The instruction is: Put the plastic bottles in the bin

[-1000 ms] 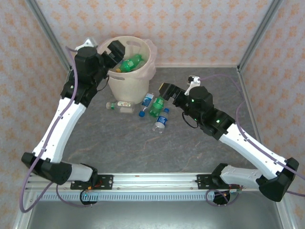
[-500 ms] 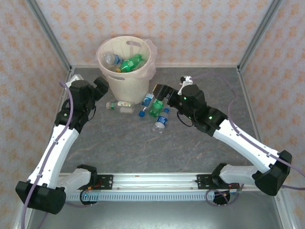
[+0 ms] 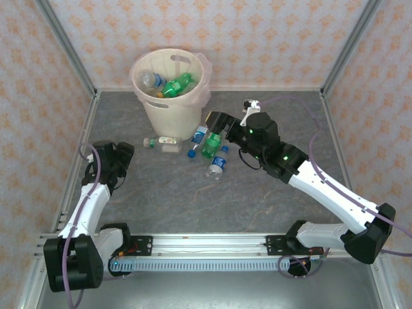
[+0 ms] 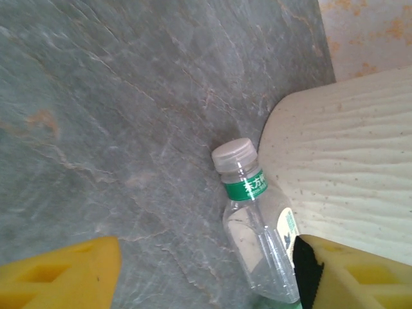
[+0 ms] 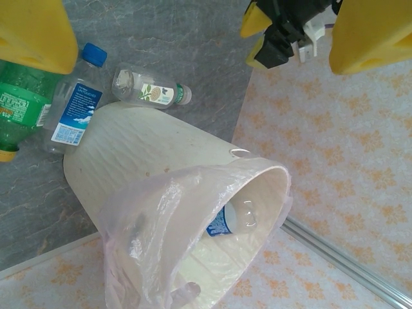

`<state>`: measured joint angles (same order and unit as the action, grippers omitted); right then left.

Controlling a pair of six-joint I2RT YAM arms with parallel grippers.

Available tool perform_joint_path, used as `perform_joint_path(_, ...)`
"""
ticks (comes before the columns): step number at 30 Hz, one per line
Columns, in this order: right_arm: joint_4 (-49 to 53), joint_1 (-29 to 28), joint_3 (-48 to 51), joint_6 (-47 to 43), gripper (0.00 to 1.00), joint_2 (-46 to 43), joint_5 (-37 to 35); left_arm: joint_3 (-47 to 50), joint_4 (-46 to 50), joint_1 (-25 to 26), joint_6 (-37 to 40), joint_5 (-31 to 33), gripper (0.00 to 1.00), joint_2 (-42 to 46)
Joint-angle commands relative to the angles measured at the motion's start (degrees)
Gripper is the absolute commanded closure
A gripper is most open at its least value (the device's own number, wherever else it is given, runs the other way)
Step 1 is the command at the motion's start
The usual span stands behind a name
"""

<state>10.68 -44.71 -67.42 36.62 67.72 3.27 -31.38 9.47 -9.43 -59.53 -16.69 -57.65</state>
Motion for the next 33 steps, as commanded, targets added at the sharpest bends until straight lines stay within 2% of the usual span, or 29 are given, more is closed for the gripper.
perform_joint_path(1,0.40,-0.54,-1.20,0.20,0.00,-0.62,0.04,2.01,-14.31,-0.46,-6.49,-5.32,0.32,-2.80)
perform_joint_path(12,0.88,-1.79,-0.92,0.64,0.00,-1.12,-0.45,3.79,-36.32,-0.50,-14.23,-12.43,0.39,-19.68)
perform_joint_path(19,1.97,-2.14,-2.07,0.65,0.00,-0.83,-1.28,1.39,-41.86,-0.49,-15.36,-14.33,0.40,-28.91)
perform_joint_path(24,2.33,-2.49,-1.58,0.90,0.00,-1.42,-2.32,-1.43,-41.86,-0.39,-16.50,-15.20,0.45,-34.82)
perform_joint_path(33,3.37,-2.58,-0.88,1.08,0.00,-3.01,-4.33,-9.16,-32.07,0.72,-11.93,-12.78,0.44,-40.48)
